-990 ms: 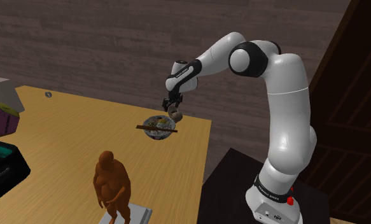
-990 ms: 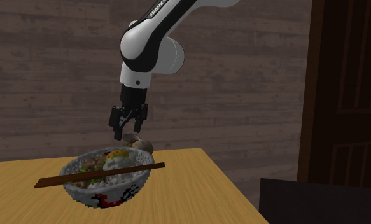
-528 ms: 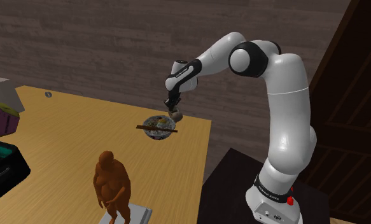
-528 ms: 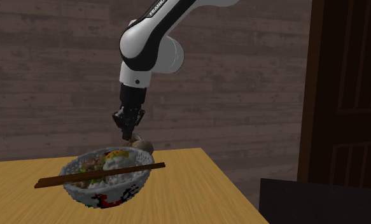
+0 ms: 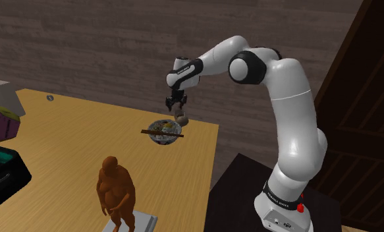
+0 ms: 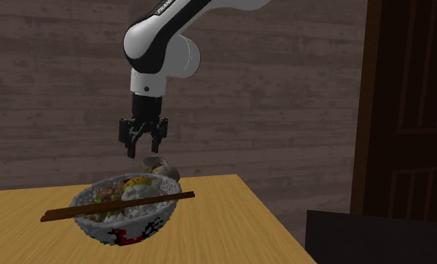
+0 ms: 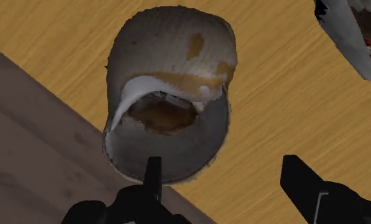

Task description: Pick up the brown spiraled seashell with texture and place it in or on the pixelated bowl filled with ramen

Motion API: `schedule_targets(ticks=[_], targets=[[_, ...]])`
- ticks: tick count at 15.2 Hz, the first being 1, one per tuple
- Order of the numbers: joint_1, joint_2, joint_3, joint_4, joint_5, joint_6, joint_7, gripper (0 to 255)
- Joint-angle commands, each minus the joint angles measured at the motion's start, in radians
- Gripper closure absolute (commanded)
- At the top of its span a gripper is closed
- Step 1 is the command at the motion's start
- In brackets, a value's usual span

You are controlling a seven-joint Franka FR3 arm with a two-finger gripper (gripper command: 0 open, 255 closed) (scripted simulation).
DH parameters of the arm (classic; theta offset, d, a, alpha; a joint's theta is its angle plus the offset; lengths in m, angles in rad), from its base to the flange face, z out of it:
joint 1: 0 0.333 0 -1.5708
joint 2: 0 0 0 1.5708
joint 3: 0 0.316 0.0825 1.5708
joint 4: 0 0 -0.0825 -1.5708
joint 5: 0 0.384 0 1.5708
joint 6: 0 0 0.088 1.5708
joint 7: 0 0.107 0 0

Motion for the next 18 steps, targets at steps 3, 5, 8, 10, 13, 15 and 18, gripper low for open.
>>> schedule_targets(ticks=[3,5,8,10,13,15,18], targets=[[-0.007,0.182,-0.037,0.359,0.057,-0.407,0.287,0],[-0.006,0.188,-0.036,0.343,0.059,-0.384,0.286,0],[-0.005,0.200,-0.034,0.322,0.061,-0.351,0.284,0],[-0.005,0.202,-0.033,0.318,0.062,-0.345,0.283,0],[-0.005,0.203,-0.033,0.318,0.062,-0.345,0.283,0],[-0.005,0.203,-0.033,0.318,0.062,-0.345,0.283,0],[-0.005,0.202,-0.033,0.318,0.062,-0.345,0.283,255]])
